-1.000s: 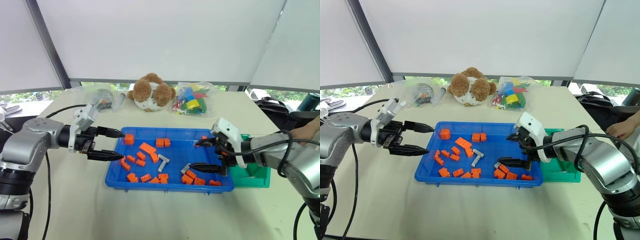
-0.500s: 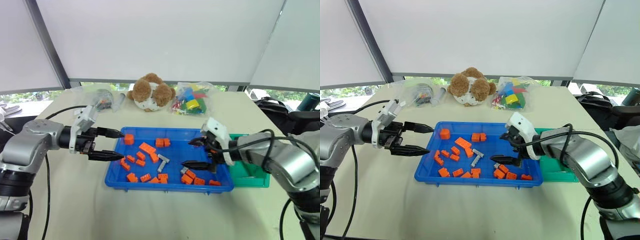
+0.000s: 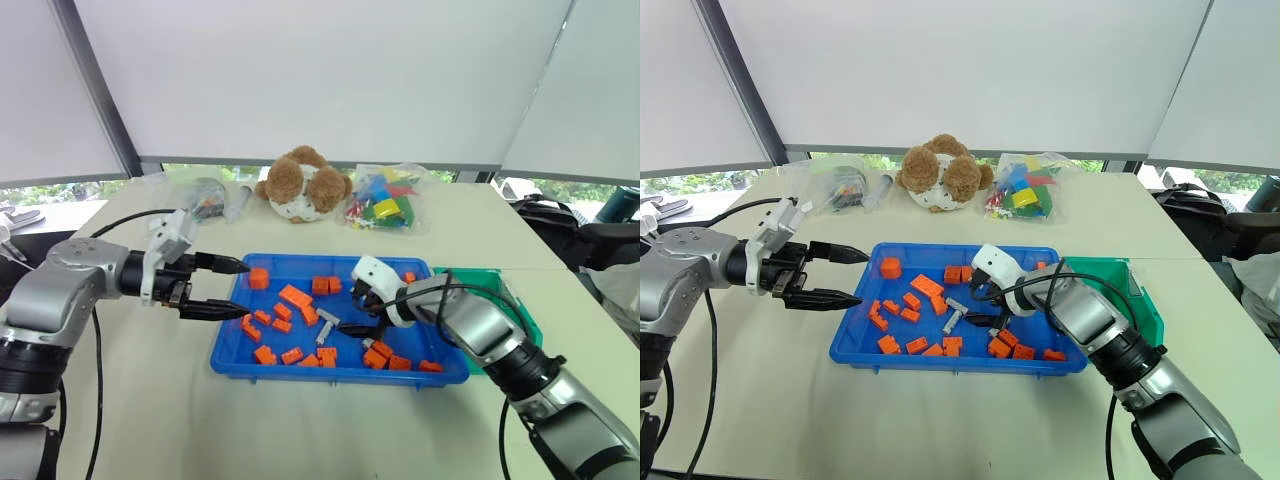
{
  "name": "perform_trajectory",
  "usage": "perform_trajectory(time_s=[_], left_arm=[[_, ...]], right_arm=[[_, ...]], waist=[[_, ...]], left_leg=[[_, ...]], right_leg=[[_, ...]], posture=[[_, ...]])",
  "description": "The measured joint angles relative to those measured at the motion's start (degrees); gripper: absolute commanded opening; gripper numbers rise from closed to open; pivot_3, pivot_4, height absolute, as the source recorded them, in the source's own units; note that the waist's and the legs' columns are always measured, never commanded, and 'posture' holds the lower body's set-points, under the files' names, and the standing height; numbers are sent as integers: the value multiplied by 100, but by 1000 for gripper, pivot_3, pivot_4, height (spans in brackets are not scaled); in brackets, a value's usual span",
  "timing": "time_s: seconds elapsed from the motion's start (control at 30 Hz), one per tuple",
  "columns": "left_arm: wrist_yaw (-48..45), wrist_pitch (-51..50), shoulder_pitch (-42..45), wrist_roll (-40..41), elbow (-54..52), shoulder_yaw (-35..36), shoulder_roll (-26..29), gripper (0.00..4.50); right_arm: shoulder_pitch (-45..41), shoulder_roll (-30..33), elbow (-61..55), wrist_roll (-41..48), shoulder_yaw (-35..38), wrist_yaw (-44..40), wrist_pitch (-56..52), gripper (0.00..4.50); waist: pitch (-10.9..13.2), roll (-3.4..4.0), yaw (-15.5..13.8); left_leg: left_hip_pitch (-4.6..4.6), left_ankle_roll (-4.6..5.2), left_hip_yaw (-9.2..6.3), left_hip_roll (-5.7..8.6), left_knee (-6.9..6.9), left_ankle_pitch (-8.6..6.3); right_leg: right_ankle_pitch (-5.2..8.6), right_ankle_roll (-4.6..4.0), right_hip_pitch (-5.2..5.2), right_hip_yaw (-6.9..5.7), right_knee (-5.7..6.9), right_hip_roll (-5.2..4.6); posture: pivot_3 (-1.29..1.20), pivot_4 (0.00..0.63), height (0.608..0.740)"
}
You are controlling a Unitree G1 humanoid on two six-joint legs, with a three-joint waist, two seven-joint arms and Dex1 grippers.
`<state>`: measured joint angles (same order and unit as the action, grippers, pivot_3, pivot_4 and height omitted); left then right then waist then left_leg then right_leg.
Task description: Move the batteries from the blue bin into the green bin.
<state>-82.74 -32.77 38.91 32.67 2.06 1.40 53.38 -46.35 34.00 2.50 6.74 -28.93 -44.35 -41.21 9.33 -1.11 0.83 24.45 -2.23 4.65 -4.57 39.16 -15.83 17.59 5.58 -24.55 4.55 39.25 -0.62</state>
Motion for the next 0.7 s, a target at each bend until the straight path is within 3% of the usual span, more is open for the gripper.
perform_trajectory(time_s=[0.53,0.63,0.7], left_arm=[[168,30,-50,-74,-137,0,5,4500],[183,58,-75,-82,-211,0,4,4500],[201,61,-88,-86,-226,0,4,4500]], right_arm=[[-230,-726,1133,-834,127,-91,732,4456],[-245,-760,1156,-882,134,-178,722,3625],[-244,-804,1169,-882,133,-274,671,2597]], waist=[[0,0,19],[0,0,19],[0,0,20]], left_leg=[[-2,-1,0,-1,0,0],[-2,-1,0,-1,0,0],[-2,-1,0,-1,0,0]], right_leg=[[0,0,1,-1,4,0],[0,0,1,-1,4,0],[0,0,1,-1,4,1]], posture=[[0,150,733],[0,150,733],[0,150,733]])
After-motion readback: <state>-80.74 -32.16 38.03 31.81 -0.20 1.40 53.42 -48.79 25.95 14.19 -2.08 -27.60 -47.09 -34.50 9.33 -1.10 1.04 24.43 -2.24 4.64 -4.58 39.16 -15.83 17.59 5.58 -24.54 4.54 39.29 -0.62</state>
